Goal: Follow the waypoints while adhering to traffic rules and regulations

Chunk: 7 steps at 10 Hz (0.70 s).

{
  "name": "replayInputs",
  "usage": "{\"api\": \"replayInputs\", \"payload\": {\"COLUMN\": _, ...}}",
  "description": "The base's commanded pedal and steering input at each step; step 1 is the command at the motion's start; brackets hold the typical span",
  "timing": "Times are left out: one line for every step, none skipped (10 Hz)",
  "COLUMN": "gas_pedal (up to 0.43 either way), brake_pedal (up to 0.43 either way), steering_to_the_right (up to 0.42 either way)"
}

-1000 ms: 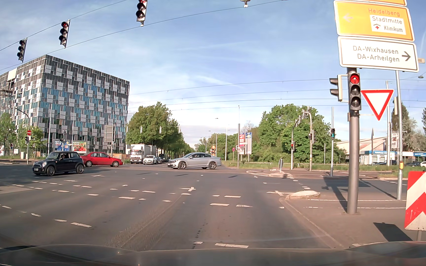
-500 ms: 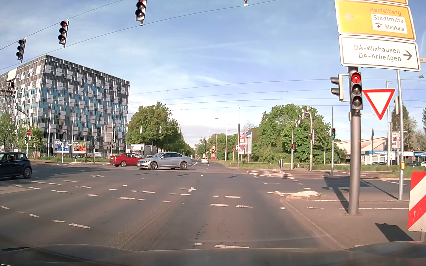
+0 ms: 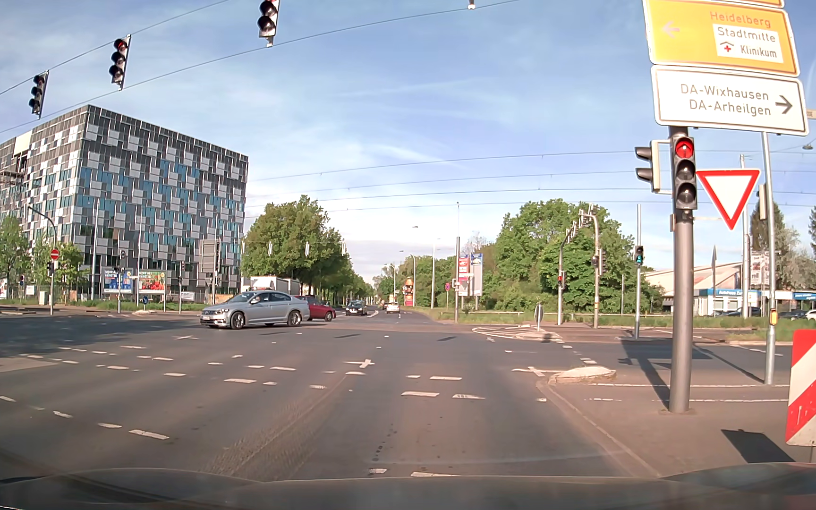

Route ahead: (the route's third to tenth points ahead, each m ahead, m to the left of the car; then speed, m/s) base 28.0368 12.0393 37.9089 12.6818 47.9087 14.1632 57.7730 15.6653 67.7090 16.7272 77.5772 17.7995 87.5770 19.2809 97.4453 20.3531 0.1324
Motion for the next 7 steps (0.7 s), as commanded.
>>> {"api": "replayInputs", "payload": {"gas_pedal": 0.0, "brake_pedal": 0.073, "steering_to_the_right": -0.015}}
{"api": "replayInputs", "payload": {"gas_pedal": 0.0, "brake_pedal": 0.073, "steering_to_the_right": -0.015}}
{"api": "replayInputs", "payload": {"gas_pedal": 0.0, "brake_pedal": 0.073, "steering_to_the_right": -0.015}}
{"api": "replayInputs", "payload": {"gas_pedal": 0.0, "brake_pedal": 0.073, "steering_to_the_right": -0.015}}
{"api": "replayInputs", "payload": {"gas_pedal": 0.0, "brake_pedal": 0.073, "steering_to_the_right": -0.015}}
{"api": "replayInputs", "payload": {"gas_pedal": 0.0, "brake_pedal": 0.079, "steering_to_the_right": -0.015}}
{"api": "replayInputs", "payload": {"gas_pedal": 0.0, "brake_pedal": 0.085, "steering_to_the_right": -0.015}}
